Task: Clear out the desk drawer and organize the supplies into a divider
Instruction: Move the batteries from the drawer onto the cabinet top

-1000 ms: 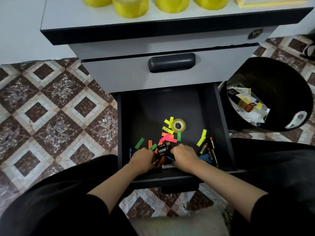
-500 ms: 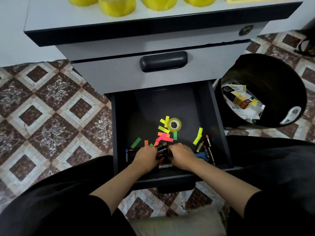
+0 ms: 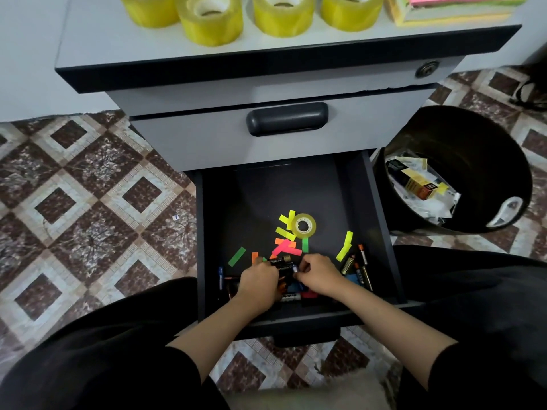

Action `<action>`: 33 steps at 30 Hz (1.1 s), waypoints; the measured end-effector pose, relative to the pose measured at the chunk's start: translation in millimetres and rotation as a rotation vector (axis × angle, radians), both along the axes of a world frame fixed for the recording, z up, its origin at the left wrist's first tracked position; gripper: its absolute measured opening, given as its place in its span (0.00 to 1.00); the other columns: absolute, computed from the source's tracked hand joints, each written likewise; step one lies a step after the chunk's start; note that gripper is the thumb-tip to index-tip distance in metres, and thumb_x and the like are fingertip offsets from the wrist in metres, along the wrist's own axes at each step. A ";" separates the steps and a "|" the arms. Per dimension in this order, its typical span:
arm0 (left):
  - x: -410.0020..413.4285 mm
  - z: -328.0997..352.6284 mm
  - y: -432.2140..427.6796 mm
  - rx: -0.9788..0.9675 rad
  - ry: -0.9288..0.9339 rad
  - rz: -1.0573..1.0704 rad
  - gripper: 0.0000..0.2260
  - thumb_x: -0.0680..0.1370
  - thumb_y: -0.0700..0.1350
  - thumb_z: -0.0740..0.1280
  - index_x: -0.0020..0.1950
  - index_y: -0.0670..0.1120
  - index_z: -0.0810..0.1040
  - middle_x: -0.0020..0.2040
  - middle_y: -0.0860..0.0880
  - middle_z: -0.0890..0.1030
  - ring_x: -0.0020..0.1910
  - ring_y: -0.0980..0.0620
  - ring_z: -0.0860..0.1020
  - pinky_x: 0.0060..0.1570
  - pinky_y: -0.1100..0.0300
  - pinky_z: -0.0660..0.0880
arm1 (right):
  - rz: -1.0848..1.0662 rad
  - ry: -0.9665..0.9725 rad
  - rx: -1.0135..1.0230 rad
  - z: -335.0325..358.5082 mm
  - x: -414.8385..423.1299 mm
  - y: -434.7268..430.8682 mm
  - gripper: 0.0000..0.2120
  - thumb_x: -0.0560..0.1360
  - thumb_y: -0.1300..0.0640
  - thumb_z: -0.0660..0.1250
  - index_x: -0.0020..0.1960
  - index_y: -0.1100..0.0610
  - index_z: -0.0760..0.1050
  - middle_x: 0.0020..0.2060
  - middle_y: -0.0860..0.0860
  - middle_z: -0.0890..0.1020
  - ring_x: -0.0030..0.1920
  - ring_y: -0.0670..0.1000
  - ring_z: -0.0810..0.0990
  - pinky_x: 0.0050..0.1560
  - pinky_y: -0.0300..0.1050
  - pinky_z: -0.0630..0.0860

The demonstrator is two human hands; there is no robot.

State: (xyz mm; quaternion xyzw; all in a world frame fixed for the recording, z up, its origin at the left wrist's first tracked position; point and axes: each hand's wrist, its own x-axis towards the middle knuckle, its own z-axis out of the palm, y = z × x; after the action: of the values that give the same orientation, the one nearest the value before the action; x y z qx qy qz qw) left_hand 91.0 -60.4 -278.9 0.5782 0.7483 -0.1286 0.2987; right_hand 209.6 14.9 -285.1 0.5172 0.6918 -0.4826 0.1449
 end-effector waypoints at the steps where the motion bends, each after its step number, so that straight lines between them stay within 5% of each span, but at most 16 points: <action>1: 0.2 0.8 0.6 -0.017 -0.004 0.009 0.13 0.77 0.48 0.65 0.57 0.41 0.75 0.57 0.43 0.74 0.56 0.47 0.74 0.50 0.56 0.73 | -0.015 0.005 -0.015 -0.6 -0.3 0.3 0.04 0.74 0.57 0.67 0.44 0.57 0.73 0.42 0.53 0.78 0.42 0.51 0.76 0.43 0.43 0.73; 7: -0.7 5.1 2.9 -0.063 -0.014 -0.009 0.12 0.77 0.48 0.65 0.55 0.41 0.77 0.55 0.42 0.77 0.53 0.46 0.77 0.49 0.56 0.73 | -0.077 0.012 -0.055 2.5 -2.9 3.5 0.05 0.75 0.56 0.68 0.45 0.57 0.74 0.42 0.53 0.79 0.40 0.51 0.78 0.47 0.47 0.77; 12: -3.2 7.8 0.9 -0.014 -0.054 0.002 0.15 0.78 0.49 0.64 0.61 0.43 0.72 0.56 0.44 0.78 0.55 0.45 0.76 0.50 0.55 0.73 | -0.209 0.044 -0.134 10.2 -0.6 5.8 0.05 0.75 0.57 0.67 0.42 0.57 0.74 0.35 0.52 0.78 0.29 0.48 0.75 0.32 0.42 0.75; 19: -12.1 30.1 -0.5 -0.018 -0.198 0.177 0.13 0.76 0.49 0.65 0.54 0.43 0.80 0.51 0.44 0.82 0.52 0.46 0.79 0.50 0.57 0.74 | -0.428 0.165 -0.311 37.6 2.5 9.8 0.05 0.76 0.60 0.65 0.45 0.61 0.72 0.34 0.55 0.75 0.28 0.51 0.77 0.27 0.41 0.75; 25: -32.7 82.6 10.9 0.246 -0.485 0.512 0.04 0.74 0.45 0.70 0.41 0.45 0.80 0.36 0.52 0.78 0.34 0.59 0.75 0.31 0.76 0.67 | -0.460 0.344 -0.322 91.5 2.5 22.4 0.01 0.75 0.67 0.64 0.45 0.65 0.73 0.33 0.57 0.76 0.29 0.52 0.79 0.30 0.42 0.80; 30: -41.9 129.2 17.9 0.387 -0.682 0.628 0.08 0.72 0.41 0.72 0.34 0.48 0.77 0.34 0.48 0.78 0.34 0.54 0.76 0.42 0.58 0.75 | -0.406 0.456 -0.278 137.3 2.5 30.0 0.02 0.75 0.67 0.64 0.45 0.64 0.75 0.38 0.60 0.79 0.34 0.55 0.82 0.36 0.44 0.82; 33: -45.2 164.3 25.8 0.469 -0.770 0.655 0.07 0.73 0.38 0.71 0.39 0.48 0.77 0.36 0.48 0.78 0.34 0.55 0.77 0.38 0.64 0.77 | -0.387 0.516 -0.222 169.8 0.3 36.9 0.03 0.76 0.67 0.63 0.47 0.64 0.76 0.39 0.60 0.79 0.35 0.55 0.82 0.36 0.45 0.82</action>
State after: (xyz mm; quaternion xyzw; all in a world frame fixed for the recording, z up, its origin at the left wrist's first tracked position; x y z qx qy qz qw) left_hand 45.8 -34.6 -114.6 0.3718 0.7344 0.3613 0.4381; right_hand 209.9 51.8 -115.3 0.4809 0.5381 -0.6883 -0.0737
